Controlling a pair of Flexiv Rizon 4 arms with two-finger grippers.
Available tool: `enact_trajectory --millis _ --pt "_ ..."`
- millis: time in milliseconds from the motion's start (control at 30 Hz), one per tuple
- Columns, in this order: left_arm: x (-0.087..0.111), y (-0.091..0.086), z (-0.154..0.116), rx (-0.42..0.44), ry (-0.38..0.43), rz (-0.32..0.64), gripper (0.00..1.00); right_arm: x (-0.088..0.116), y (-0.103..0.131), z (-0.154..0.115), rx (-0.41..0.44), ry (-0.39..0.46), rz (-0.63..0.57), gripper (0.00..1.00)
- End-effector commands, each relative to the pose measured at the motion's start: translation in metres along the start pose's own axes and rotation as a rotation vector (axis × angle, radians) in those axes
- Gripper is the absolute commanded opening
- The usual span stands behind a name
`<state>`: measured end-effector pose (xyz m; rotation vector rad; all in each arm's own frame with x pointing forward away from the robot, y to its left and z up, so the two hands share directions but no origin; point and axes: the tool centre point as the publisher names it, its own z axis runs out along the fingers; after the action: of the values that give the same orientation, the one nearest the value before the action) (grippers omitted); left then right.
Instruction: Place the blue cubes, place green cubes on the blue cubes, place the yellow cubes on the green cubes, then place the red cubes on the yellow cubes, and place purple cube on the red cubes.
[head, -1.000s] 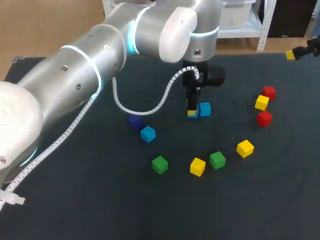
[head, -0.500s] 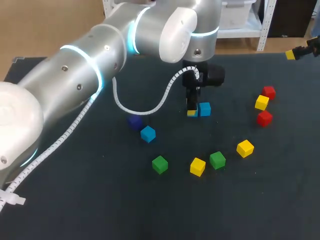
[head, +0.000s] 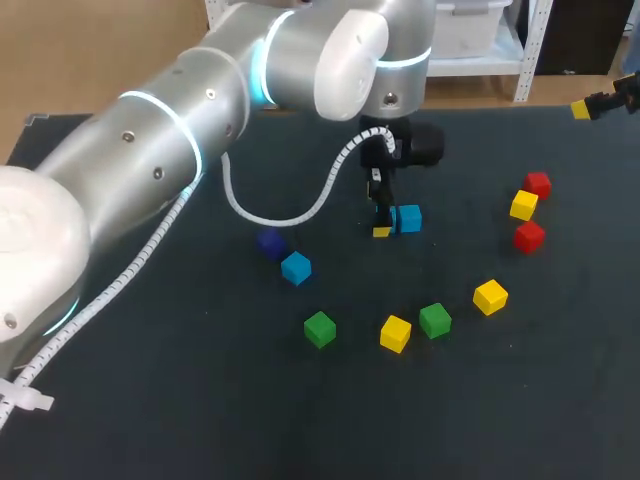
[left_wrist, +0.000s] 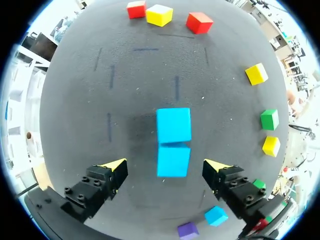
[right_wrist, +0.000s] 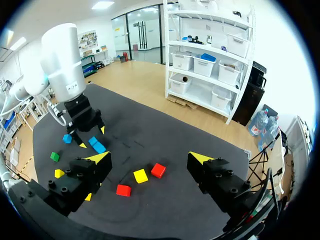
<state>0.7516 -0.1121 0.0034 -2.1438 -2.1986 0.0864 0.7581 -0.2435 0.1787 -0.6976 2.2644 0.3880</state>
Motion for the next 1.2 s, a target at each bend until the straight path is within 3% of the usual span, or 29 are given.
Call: enact_trajectory --millis 33,267,400,567,733,800,967,1033,1200 --pt "0.02 -0.004 -0.023 0.003 -0.015 0.015 1.0 0.0 0.0 0.0 0.002 0.001 0.0 1.0" --pt "0.055 -0.026 -0.049 -0.048 -0.016 0.086 1.0 0.0 0.0 0.0 0.002 0.001 0.0 1.0" --pt "0.07 -0.049 -0.058 -0.065 -0.052 0.132 1.0 0.0 0.0 0.0 0.002 0.001 0.0 1.0" --pt "0.098 -0.073 -0.066 -0.004 -0.067 0.203 1.0 0.0 0.0 0.0 0.002 0.001 0.0 1.0" --pt "0.113 -0.076 -0.08 -0.104 -0.165 0.252 1.0 0.0 0.0 0.0 0.002 0.001 0.0 1.0" --pt "0.12 -0.081 -0.084 -0.151 -0.163 0.254 1.0 0.0 0.0 0.0 0.002 0.001 0.0 1.0" --pt "0.139 -0.096 -0.084 -0.096 -0.174 0.182 1.0 0.0 0.0 0.0 0.002 0.001 0.0 1.0" --pt "0.144 -0.096 -0.083 -0.101 -0.162 0.096 1.0 0.0 0.0 0.0 0.002 0.001 0.0 1.0" --pt "0.144 -0.096 -0.083 -0.101 -0.162 0.096 1.0 0.0 0.0 0.0 0.002 0.001 0.0 1.0"
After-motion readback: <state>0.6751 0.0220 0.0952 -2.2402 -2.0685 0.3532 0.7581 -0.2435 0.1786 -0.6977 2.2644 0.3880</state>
